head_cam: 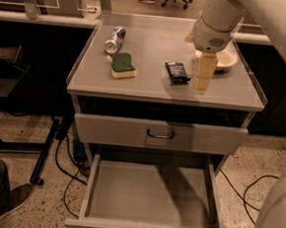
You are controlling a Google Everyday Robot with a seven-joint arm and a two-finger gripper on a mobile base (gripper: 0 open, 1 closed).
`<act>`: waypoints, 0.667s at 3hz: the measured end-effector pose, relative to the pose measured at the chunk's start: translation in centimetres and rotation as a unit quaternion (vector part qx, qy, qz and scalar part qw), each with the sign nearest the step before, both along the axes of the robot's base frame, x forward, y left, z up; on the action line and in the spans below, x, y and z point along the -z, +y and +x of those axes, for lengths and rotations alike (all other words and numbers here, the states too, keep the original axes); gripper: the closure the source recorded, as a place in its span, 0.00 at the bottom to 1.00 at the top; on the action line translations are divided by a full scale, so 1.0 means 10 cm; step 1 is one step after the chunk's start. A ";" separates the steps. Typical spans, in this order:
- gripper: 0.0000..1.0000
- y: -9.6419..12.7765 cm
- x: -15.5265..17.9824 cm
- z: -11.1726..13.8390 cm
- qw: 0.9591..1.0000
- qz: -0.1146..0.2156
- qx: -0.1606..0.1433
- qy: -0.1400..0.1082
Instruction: Place rxbar blueberry into middle drawer
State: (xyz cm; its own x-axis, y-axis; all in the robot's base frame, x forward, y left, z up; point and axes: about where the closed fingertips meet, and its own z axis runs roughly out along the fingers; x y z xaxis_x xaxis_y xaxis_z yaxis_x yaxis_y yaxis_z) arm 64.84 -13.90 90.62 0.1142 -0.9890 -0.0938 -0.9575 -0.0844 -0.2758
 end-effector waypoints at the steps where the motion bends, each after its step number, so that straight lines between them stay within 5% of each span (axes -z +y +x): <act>1: 0.00 0.00 0.00 0.00 1.000 0.000 0.000 0.000; 2: 0.00 0.07 0.04 0.18 1.000 0.005 -0.014 0.007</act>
Offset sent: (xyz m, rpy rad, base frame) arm 0.0508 0.0177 -0.0069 0.0236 0.0514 0.0830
